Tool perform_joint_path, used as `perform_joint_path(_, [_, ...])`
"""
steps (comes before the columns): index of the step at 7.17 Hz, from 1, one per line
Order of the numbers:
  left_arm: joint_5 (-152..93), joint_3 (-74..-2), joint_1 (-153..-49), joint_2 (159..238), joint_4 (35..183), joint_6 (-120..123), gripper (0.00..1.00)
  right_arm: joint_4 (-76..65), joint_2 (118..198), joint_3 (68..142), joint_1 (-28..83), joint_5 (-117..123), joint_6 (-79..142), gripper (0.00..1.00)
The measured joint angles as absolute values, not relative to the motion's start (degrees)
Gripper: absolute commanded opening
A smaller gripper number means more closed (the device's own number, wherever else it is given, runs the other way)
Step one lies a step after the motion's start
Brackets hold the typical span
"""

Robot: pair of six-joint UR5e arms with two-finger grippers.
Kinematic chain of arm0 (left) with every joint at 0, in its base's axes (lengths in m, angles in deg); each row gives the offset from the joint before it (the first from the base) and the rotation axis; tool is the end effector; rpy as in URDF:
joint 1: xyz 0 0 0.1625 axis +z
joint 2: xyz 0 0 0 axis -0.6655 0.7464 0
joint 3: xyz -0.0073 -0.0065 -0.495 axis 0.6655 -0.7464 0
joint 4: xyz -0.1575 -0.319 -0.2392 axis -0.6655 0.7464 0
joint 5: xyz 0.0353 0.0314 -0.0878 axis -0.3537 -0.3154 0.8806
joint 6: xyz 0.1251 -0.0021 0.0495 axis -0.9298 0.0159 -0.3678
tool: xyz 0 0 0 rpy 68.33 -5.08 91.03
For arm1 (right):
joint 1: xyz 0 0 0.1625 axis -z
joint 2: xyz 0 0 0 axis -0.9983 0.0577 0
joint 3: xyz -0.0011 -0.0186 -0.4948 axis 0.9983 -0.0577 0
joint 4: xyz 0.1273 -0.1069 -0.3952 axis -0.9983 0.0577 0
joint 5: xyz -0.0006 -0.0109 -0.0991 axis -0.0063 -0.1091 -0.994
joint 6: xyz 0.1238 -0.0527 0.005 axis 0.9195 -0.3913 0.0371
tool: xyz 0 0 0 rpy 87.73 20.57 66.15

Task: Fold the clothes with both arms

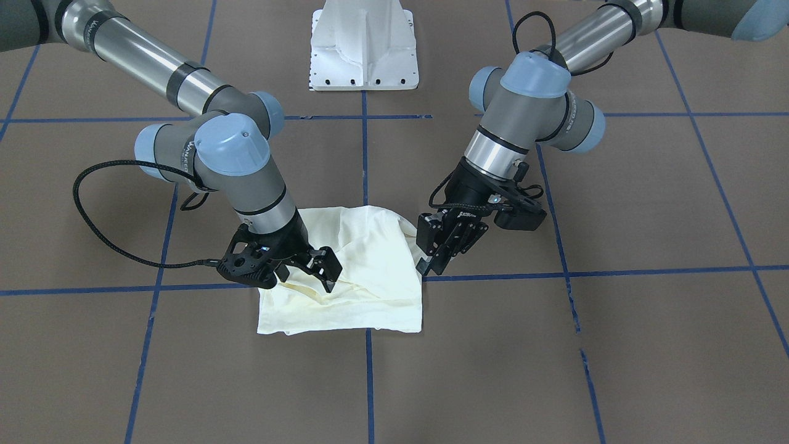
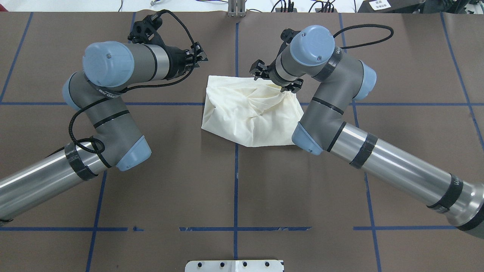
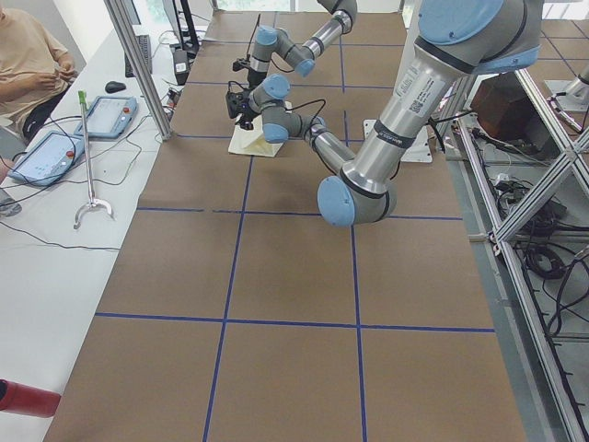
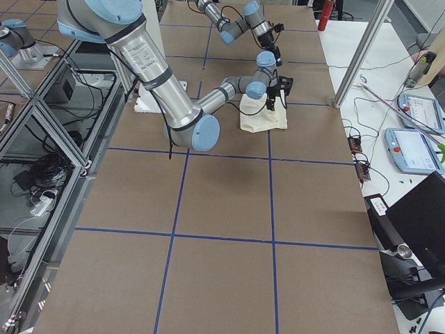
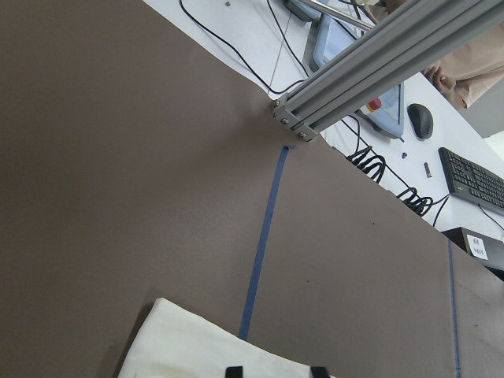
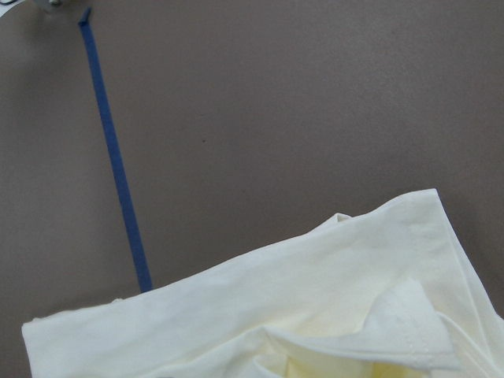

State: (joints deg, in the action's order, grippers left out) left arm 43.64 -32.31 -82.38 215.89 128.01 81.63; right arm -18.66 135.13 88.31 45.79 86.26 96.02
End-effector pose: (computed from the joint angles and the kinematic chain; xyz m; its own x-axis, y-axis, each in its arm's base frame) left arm 0.5230 -0.6108 0.2709 0.1076 -0.2050 -0.9728 0.6022 0.7921 -0.1003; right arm -0.5836 -0.6324 0.3193 0.4912 0.2341 0.8390 -0.3865 0.9218 -0.0309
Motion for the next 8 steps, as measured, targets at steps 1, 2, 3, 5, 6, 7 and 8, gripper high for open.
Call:
perform_joint_path(1, [43.99, -32.30, -82.43, 215.80, 128.03, 81.66, 0.40, -18.60, 135.19, 88.41, 45.88, 86.13, 88.81, 0.85])
perform_joint_path(2, [44.64, -32.31, -82.47, 215.50, 128.06, 81.69, 0.40, -18.61, 135.10, 88.17, 45.94, 85.99, 81.75, 0.79])
perform_joint_path(3, [45.00, -32.35, -82.48, 215.01, 128.08, 81.74, 0.41, -18.61, 134.78, 87.41, 45.95, 85.78, 74.77, 0.74])
perform_joint_path(5, [45.24, -32.44, -82.50, 214.43, 128.01, 81.80, 0.41, -18.67, 132.29, 83.98, 45.83, 84.59, 64.35, 0.68])
perform_joint_path(6, [45.37, -32.47, -82.50, 214.22, 128.02, 81.81, 0.41, -18.68, 131.72, 83.13, 45.75, 84.27, 60.61, 0.66])
perform_joint_path(7, [45.60, -32.49, -82.50, 214.03, 128.03, 81.83, 0.41, -18.58, 131.62, 82.76, 45.34, 84.11, 57.55, 0.66])
perform_joint_path(8, [45.81, -32.49, -82.50, 213.80, 128.04, 81.87, 0.41, -18.43, 131.64, 82.57, 44.67, 83.92, 54.65, 0.66])
